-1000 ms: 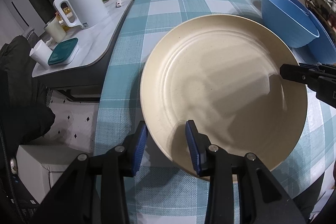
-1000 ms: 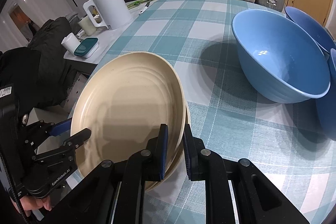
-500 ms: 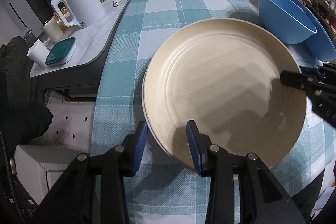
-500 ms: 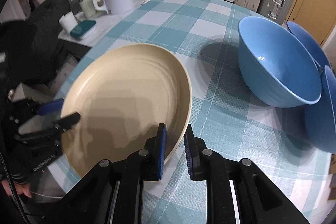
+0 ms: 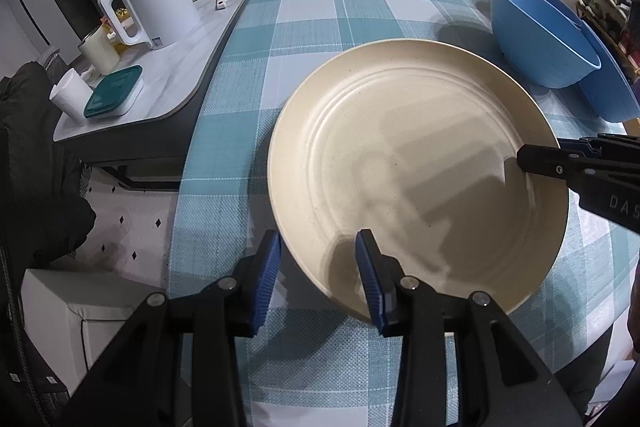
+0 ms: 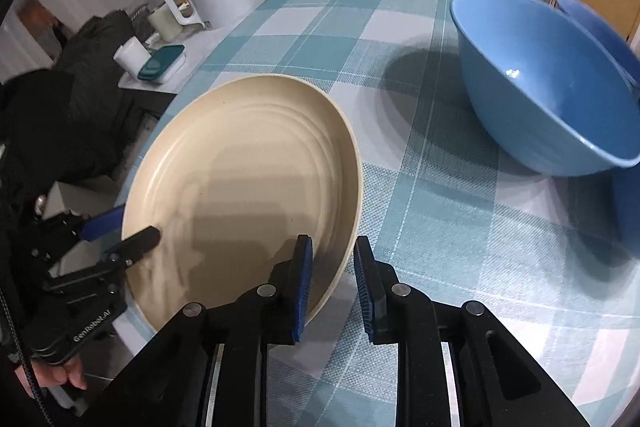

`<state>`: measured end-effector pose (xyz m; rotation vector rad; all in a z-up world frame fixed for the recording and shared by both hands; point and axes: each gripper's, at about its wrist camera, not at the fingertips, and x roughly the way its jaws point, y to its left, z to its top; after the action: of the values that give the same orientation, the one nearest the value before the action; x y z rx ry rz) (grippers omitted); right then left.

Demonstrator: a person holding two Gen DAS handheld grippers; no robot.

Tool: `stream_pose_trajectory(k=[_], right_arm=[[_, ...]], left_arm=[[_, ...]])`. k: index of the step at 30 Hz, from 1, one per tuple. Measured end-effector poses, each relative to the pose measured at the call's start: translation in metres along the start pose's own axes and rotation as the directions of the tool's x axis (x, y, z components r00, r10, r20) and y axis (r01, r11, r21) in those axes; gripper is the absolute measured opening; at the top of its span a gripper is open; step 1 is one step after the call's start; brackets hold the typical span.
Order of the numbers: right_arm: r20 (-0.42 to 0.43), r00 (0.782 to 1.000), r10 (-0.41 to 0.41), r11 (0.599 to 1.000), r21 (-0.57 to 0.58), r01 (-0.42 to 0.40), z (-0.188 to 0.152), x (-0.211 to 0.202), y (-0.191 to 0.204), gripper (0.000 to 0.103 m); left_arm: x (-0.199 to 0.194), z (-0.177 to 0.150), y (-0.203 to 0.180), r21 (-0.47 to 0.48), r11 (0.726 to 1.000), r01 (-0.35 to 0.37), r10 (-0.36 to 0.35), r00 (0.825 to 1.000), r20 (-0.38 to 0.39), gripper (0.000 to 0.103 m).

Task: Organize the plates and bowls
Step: 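Lower the held plate onto the stack and open both grippers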

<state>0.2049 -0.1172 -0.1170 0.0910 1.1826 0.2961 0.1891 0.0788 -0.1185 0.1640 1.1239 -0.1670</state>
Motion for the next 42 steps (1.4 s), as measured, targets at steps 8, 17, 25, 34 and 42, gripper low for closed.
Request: stream_pose_trajectory(k=[8, 17, 25, 34, 42], right_arm=[[0.034, 0.999, 0.039, 0.999, 0.016, -0.040, -0.003, 0.004, -0.002, 0.025], [0.076, 0.997, -0.002, 1.000, -0.003, 0.002, -0.008, -0.002, 0.005, 0.025], [0.089, 0.996, 0.030, 0.999, 0.010, -0.031, -0.012, 0.004, 0.000, 0.028], [0.076, 0.997, 0.026, 0.999, 0.019, -0.028, -0.016, -0.002, -0.001, 0.029], [0.231, 0.973, -0.005, 1.000, 0.012, 0.002, -0.034, -0.047, -0.005, 0.033]], left_arm=[[0.002, -0.002, 0.000, -0.010, 1.000, 0.011, -0.011, 1.000, -0.003, 0.039], [-0.005, -0.003, 0.001, -0.029, 0.999, 0.012, -0.012, 1.000, 0.017, 0.048], [-0.002, -0.005, 0.001, -0.039, 0.999, 0.016, -0.016, 1.000, 0.012, 0.048], [-0.004, -0.006, 0.005, -0.061, 0.998, 0.015, -0.014, 1.000, 0.018, 0.048], [-0.025, -0.009, 0.012, -0.120, 0.993, -0.007, 0.017, 0.996, 0.084, 0.048]])
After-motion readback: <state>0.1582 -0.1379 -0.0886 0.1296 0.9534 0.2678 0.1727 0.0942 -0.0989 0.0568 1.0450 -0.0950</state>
